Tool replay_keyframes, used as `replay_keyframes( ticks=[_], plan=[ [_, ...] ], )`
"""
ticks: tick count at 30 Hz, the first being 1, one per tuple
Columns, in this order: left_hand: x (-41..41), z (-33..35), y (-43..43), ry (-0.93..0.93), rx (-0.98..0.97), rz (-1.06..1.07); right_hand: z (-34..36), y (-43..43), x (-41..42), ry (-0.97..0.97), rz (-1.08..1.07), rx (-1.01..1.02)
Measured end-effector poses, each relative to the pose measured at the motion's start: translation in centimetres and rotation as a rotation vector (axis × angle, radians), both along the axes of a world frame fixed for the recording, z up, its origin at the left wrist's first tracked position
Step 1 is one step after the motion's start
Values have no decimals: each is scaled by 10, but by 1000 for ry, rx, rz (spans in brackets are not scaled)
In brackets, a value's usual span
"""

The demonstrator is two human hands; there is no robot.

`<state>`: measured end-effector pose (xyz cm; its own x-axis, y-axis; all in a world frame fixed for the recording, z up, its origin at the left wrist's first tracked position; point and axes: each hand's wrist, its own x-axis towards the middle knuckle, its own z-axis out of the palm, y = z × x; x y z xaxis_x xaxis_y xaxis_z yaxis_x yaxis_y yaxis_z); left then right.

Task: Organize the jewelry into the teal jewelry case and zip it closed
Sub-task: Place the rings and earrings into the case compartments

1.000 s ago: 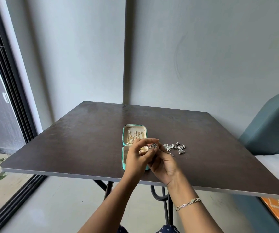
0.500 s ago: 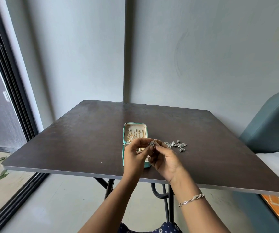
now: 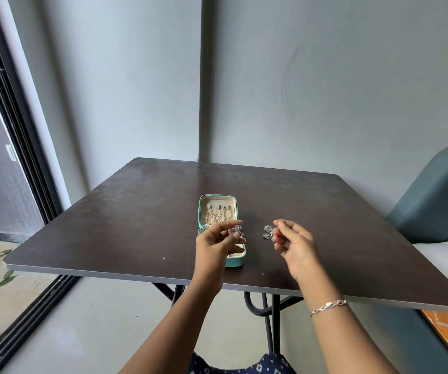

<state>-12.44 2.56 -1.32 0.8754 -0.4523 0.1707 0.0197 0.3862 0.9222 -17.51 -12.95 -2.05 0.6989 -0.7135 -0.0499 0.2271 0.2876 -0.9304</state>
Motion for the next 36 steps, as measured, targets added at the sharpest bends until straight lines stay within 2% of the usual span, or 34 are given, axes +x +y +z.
replay_keyframes(
  ticks=[3,6,15,25,31,36],
  plan=[
    [1,-1,1,46,-10,-14,-9,-30,1,38,-169,-52],
    [2,-3,1,75,-16,-27,-24,-55,1,141,-286,-189],
    [2,-4,0,100,-6,-72,-56,-82,16,398,-371,-625],
    [6,-6,5,114,-17,-80,-56,-91,22,508,-443,-665],
    [13,0,0,99,-19,-86,-50,-89,20,463,-444,-604],
    [22,5,-6,88,0,-96,-37,-92,19,529,-379,-817]
  ],
)
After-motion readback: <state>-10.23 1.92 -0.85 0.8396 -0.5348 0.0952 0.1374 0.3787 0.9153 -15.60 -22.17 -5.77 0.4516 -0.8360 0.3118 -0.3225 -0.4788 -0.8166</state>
